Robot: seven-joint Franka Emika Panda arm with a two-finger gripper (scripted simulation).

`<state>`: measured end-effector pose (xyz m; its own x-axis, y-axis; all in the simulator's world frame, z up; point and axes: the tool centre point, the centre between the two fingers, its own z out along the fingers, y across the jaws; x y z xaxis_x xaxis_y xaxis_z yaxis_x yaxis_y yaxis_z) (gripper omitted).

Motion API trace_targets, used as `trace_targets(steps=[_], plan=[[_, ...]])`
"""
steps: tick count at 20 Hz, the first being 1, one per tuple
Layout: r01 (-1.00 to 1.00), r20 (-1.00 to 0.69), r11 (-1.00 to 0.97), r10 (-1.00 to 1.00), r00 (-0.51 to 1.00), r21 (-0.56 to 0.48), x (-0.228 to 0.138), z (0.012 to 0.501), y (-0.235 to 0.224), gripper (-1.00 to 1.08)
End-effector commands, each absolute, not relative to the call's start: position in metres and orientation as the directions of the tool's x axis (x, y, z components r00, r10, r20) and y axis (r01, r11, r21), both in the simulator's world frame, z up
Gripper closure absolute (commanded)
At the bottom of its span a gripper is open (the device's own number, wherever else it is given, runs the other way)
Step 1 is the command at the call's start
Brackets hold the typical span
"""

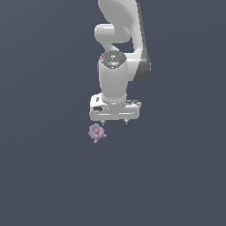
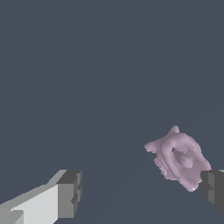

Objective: Pick up the object and move it to a goal position.

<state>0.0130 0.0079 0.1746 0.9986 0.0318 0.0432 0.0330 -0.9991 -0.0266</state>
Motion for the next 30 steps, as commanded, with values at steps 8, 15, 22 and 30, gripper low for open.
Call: trace_targets(steps=[8,15,22,30], plan=[[0.183,0.034,-0.983,0.182,0.983,-0.011,0.009,0.152,-0.02,-0.92],[0.331,0.022,-0.943,0.331,0.943,-0.001,0.003,0.129,-0.046,-0.92],[0.463,0.01,-0.886,0.463,0.886,0.002,-0.004,0.108,-0.07,-0.92],[0.55,0.002,-0.835,0.55,0.835,0.001,-0.011,0.093,-0.086,-0.92]])
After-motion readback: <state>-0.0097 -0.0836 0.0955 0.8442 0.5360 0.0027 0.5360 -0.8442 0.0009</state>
